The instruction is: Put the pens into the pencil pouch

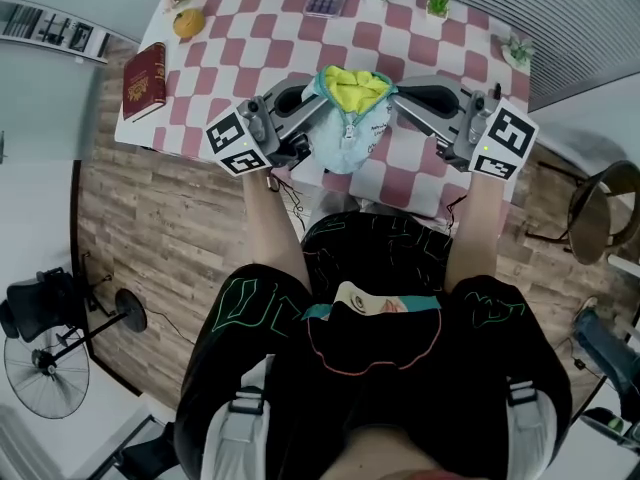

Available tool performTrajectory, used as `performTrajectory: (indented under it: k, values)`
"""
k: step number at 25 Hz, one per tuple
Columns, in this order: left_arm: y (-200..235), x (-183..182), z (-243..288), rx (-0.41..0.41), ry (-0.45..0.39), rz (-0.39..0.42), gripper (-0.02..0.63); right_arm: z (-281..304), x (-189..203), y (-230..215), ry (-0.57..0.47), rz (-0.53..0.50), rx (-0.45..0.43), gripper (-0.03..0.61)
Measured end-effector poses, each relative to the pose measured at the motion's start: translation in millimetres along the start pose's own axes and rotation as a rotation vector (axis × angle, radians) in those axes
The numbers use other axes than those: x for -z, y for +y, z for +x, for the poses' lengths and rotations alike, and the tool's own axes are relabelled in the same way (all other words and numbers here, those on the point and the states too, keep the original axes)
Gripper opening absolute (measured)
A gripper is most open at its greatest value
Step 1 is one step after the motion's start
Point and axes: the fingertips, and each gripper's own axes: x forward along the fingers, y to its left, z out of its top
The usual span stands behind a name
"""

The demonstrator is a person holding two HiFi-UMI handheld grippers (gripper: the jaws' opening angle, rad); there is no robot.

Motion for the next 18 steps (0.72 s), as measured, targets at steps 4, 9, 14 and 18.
performTrajectory:
  k: [4, 9, 14, 18]
  values:
    - [-3.5, -0.4, -1.9, 0.015, -0.002, 0.021, 0.003, -12.8, -3.6, 2.1, -0.042, 0.0, -0.015, 0.006]
    - [-10.8, -3.0, -8.5, 0.033, -0.015, 0.023, 0.002, -27.9, -7.3, 4.7, -0.116, 0.043, -0.046, 0.006]
    - [-11.7, -0.2, -16.9, 0.02, -0.009, 0.009, 0.002, -21.4, -1.7, 8.2, -0.108, 0.063, -0.067, 0.006]
    - [-11.5, 1.2, -15.1, 0.009, 0.0, -0.008, 0.0, -21.5, 2.9, -0.9, -0.14, 0.13, -0.019, 0.008]
